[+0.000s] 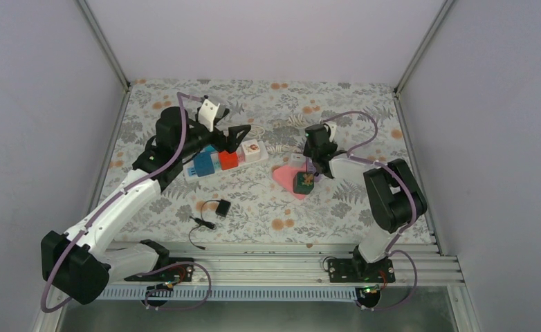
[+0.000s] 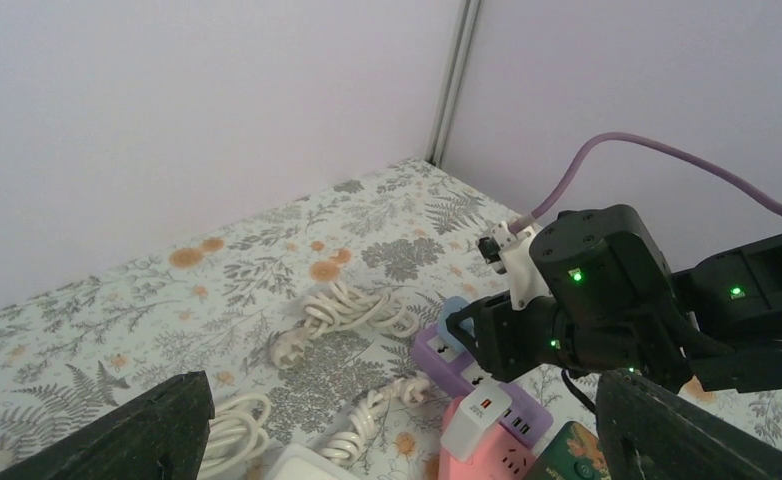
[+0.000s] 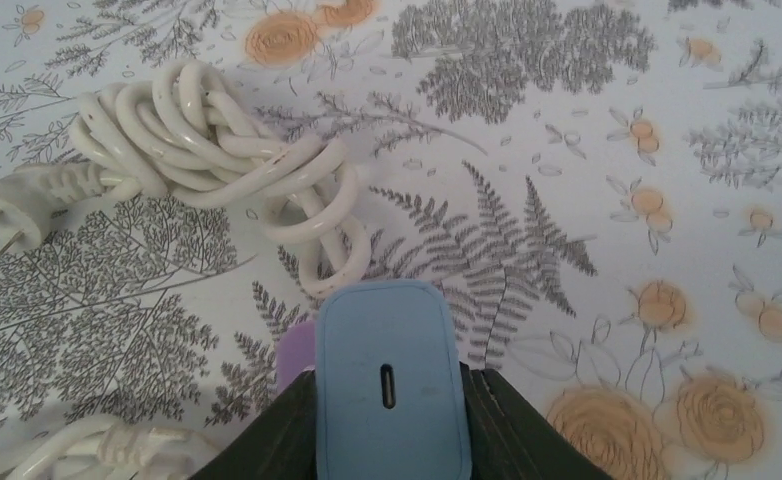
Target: Insert the plug
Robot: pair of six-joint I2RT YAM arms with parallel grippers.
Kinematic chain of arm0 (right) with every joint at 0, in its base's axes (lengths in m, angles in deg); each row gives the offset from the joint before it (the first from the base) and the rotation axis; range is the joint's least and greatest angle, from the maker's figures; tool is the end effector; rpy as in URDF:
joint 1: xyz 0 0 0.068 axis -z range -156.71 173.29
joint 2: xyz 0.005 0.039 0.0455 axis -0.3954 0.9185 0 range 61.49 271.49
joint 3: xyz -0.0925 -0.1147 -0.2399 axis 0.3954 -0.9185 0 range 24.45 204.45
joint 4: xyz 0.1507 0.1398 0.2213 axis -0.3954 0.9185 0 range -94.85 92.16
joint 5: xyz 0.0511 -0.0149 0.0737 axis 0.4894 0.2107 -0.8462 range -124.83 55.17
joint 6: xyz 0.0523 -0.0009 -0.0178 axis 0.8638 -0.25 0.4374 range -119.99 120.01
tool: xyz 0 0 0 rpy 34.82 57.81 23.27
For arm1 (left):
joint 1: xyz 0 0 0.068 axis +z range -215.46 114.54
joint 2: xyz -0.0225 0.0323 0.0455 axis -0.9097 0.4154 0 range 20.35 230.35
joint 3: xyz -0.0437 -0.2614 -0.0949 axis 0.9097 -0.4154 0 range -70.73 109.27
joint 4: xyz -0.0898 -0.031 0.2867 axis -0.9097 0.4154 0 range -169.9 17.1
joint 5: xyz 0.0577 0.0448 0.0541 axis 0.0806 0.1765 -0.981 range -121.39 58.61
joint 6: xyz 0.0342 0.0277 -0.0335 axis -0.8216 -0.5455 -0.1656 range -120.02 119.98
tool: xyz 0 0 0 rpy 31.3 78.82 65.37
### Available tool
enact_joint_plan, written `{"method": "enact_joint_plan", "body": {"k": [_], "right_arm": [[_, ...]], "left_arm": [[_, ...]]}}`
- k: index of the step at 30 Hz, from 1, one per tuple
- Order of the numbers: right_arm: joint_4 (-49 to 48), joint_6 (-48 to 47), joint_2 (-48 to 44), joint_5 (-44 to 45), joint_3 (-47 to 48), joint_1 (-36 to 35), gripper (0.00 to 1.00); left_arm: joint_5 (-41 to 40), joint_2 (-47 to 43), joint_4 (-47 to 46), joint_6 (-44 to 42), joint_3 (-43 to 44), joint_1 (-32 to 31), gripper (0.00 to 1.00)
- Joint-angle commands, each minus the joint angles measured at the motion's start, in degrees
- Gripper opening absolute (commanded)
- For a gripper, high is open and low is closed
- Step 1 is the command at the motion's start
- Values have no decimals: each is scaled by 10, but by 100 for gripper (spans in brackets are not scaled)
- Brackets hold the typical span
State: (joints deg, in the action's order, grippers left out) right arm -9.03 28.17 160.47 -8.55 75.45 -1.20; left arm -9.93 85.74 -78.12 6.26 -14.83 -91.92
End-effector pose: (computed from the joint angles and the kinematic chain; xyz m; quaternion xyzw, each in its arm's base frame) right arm 0.3506 0.1414 0.1349 0.1178 0.8924 -0.0180 0.4352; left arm 0.2689 -0.1492 0.3522 0.2493 0.7271 -0.3137 0.5574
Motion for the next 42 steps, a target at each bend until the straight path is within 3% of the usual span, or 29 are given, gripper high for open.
{"method": "enact_joint_plan", "body": {"k": [1,9,12,22,27,30,42], "right_arm": [[83,2,-25,-11,8,-5,40],[183,-9,-64,-117,113,28,82],[222,-8,-59,-138,139,38,85],[343,-47,17,-235,214,73,67],[373,-49,58,-209,241,75,58],[365,-48,61,-207,245,76,44],[356,-44,81,-187,233,85,18]], "left_arm": [[1,-10,-13,2,-7,1,95],[-2,-24,-20,-1,-14,1,95],[-4,-28,-23,-2,-15,1,95],[-5,-24,-19,-3,-15,1,95],[-6,-23,-17,-3,-15,2,95],[-7,-25,-18,-3,-18,1,96],[-5,-22,-23,-2,-18,2,96]]}}
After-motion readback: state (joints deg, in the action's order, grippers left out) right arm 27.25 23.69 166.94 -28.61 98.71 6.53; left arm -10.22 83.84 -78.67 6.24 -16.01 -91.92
